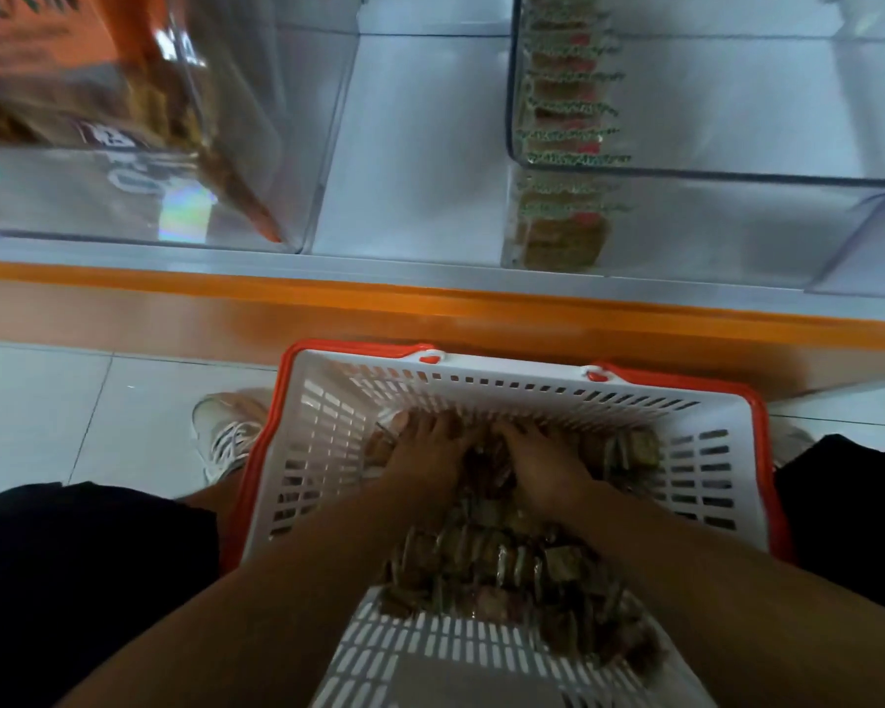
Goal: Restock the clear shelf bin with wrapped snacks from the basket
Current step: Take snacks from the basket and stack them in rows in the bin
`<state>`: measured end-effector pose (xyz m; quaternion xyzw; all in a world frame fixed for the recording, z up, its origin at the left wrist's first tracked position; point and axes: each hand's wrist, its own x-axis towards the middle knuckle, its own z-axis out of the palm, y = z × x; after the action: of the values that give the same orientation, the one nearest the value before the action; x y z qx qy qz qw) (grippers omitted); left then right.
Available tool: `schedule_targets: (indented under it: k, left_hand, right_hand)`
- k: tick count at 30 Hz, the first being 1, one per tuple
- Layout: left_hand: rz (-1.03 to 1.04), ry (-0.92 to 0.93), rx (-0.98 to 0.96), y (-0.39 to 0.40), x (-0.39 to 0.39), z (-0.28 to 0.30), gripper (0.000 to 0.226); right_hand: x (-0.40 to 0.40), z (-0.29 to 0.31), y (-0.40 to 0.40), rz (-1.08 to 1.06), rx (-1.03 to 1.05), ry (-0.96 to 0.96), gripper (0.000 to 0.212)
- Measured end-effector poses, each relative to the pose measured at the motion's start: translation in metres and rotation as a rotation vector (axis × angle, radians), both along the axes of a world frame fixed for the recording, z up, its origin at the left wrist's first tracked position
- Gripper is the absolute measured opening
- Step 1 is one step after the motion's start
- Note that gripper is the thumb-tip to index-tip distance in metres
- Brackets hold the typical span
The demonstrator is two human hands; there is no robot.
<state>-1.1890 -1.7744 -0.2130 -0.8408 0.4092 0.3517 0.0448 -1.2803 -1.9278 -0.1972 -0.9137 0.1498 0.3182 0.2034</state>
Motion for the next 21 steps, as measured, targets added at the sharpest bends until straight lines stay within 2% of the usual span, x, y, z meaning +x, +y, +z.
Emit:
schedule_targets:
  k: [3, 8, 12, 14, 16, 18, 21]
  left_hand:
    - [0.001, -0.010, -0.006, -0.006, 0.000, -0.007, 0.098]
    - [0.220, 0.186, 0.013, -0.014, -0.007, -0.012, 0.084]
    - [0.252, 0.120, -0.040, -0.017, -0.017, -0.015, 0.075]
    - [0.316, 0.146, -0.070, -0.014, -0.017, -0.014, 0.070]
    - [0.382, 0.221, -0.094, -0.010, -0.014, -0.008, 0.064]
    - [0.428, 0.305, -0.130, -0.007, -0.008, 0.002, 0.055]
    - [0.429, 0.395, -0.161, -0.003, 0.003, 0.022, 0.041]
  right_hand:
    - [0.001, 0.003, -0.006, 0.057, 0.016, -0.026, 0.090]
    - [-0.010, 0.003, -0.010, 0.167, 0.015, -0.048, 0.066]
    - [-0.015, -0.012, 0.003, 0.056, 0.018, -0.088, 0.056]
    - [-0.014, -0.010, 0.007, -0.089, 0.163, -0.089, 0.036]
    - [-0.013, -0.008, 0.010, -0.134, 0.217, -0.171, 0.024]
    - [-0.012, 0.000, 0.003, -0.143, 0.221, -0.242, 0.023]
    - [-0.001, 0.025, -0.009, -0.079, 0.296, -0.235, 0.040]
